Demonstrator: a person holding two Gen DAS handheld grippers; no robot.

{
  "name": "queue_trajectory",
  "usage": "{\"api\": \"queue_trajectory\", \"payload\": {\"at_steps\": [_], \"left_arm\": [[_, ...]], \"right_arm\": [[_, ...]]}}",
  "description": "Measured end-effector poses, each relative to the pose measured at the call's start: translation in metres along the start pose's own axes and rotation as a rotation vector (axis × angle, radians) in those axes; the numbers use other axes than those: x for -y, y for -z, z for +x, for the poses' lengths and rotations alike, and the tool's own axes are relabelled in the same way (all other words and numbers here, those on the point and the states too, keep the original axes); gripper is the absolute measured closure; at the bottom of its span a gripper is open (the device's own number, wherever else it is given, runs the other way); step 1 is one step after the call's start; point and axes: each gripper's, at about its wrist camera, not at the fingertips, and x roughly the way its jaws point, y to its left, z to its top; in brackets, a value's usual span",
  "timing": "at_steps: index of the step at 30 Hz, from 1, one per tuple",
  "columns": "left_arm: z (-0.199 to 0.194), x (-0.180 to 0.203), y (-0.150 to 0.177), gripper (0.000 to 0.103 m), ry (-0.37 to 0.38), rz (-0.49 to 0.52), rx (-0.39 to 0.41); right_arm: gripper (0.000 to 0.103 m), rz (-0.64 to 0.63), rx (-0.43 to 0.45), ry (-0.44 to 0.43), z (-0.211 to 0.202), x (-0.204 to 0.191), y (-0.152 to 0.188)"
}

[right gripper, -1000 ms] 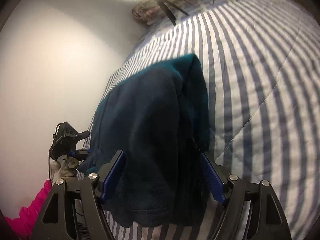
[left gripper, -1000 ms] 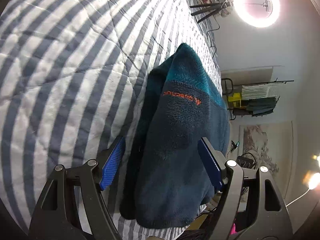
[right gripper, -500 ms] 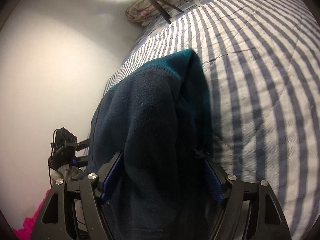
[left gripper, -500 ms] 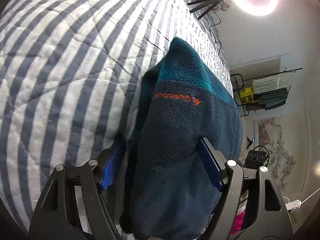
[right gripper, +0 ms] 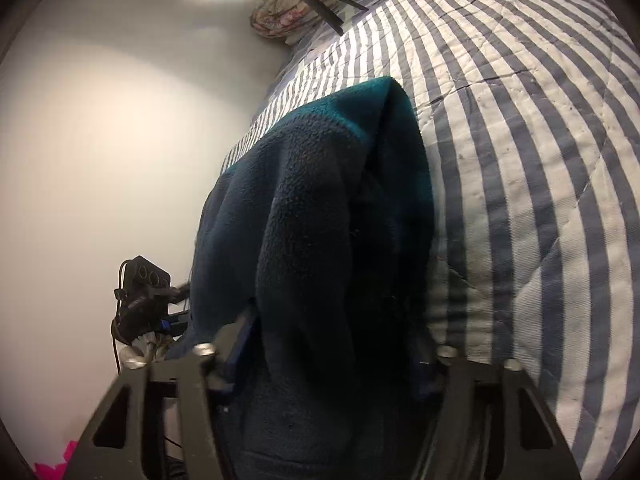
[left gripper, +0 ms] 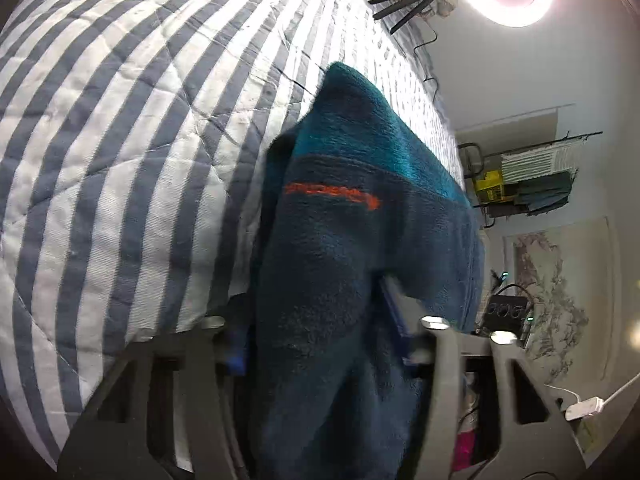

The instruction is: Fold large clothes

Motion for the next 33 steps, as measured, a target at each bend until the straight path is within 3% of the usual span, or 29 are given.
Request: {"api": "queue_trajectory", "payload": {"at_steps": [1,4,7,12,23,33], "left_arm": [[-0.001,0.004,0.002,0.063,-0.02,0.017,0.011],[-0.004,0.024,0.008,0.075,-0.098,0.104,0.04],[-0.009,0.044,0.016,0.08,-0.177,0.197,0.075],[-0.017,0.074,0.033,0.083,-0.279,0.33,0.137],[-0.043,0.111,0.068,0.084,-0.305,0.473,0.225],[-0.052,0.148,0.087,0.084,-0.283,0.562,0.278]], "right_arm": [[0.054,-0.008,0.002,0.012,-0.001,-0.003,0.0],[0.063,-0.067,0.011,0.082,-0.005,-0.02,0.003],[0.072,-0.122,0.024,0.163,-0.011,-0.038,0.005],[0.076,-0.207,0.048,0.285,-0.017,-0.071,0.009],[0.078,-0.395,0.133,0.417,-0.048,-0.125,0.016],[0.078,-0.435,0.214,0.458,-0.084,-0.136,0.018]]}}
